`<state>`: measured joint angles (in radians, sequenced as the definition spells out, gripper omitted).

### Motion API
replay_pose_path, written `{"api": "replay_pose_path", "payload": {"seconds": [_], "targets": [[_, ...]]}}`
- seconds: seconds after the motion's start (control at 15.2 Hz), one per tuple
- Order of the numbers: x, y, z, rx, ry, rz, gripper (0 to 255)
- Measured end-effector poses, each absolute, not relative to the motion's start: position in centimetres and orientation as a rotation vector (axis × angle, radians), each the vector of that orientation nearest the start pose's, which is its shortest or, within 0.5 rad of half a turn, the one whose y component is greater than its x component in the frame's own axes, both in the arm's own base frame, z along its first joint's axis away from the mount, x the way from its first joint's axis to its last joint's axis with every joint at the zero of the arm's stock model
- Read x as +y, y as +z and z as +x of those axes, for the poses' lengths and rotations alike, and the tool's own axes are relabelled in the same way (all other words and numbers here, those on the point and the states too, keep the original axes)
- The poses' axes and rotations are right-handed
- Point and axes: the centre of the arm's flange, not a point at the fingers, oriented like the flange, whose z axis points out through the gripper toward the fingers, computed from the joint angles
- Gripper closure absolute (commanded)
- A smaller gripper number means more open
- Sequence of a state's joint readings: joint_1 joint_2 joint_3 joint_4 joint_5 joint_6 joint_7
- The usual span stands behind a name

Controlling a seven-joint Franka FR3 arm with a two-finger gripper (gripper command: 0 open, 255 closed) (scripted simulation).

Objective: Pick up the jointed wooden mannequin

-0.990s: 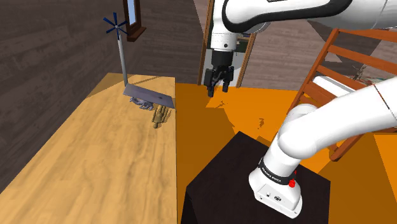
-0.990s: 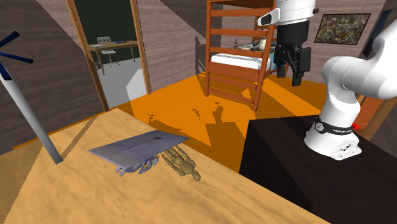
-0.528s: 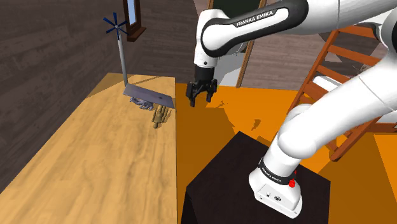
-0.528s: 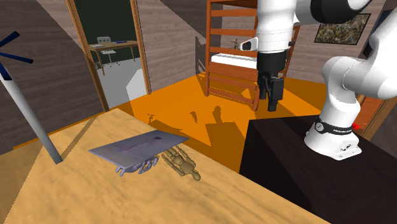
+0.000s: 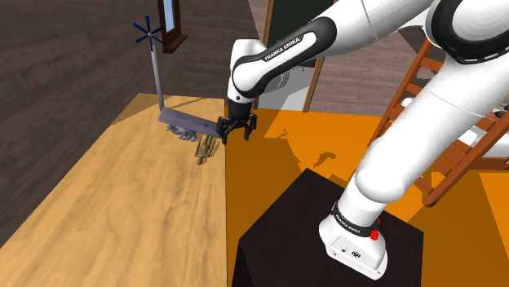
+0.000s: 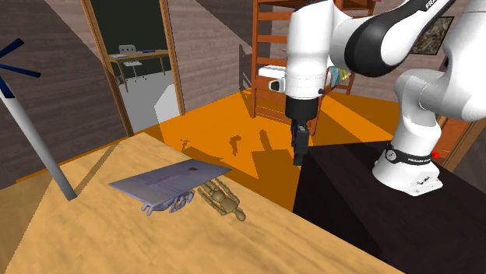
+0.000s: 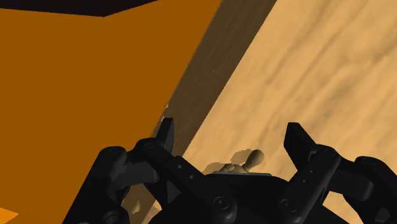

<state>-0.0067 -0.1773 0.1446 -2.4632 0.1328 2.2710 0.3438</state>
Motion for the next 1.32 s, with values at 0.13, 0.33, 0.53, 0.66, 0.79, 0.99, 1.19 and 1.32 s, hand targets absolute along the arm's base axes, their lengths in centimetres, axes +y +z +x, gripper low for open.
{"api": "replay_pose_path", "payload": {"seconds": [0.13,0.33,0.53,0.66,0.79,0.99,1.19,1.32], "targets": [[6.8,33.9,46.9,0.489,0.024,-3.033,0],[7.0,31.8,49.5,0.545,-0.018,-3.023,0],[7.0,29.2,52.3,0.602,-0.057,-3.012,0],[7.2,27.7,54.1,0.639,-0.085,-3.003,0],[7.5,26.1,55.9,0.675,-0.111,-2.994,0],[7.4,24.1,58.6,0.731,-0.151,-2.979,0],[7.3,22.5,59.7,0.751,-0.164,-2.974,0],[7.4,21.5,59.9,0.753,-0.166,-2.973,0]]}}
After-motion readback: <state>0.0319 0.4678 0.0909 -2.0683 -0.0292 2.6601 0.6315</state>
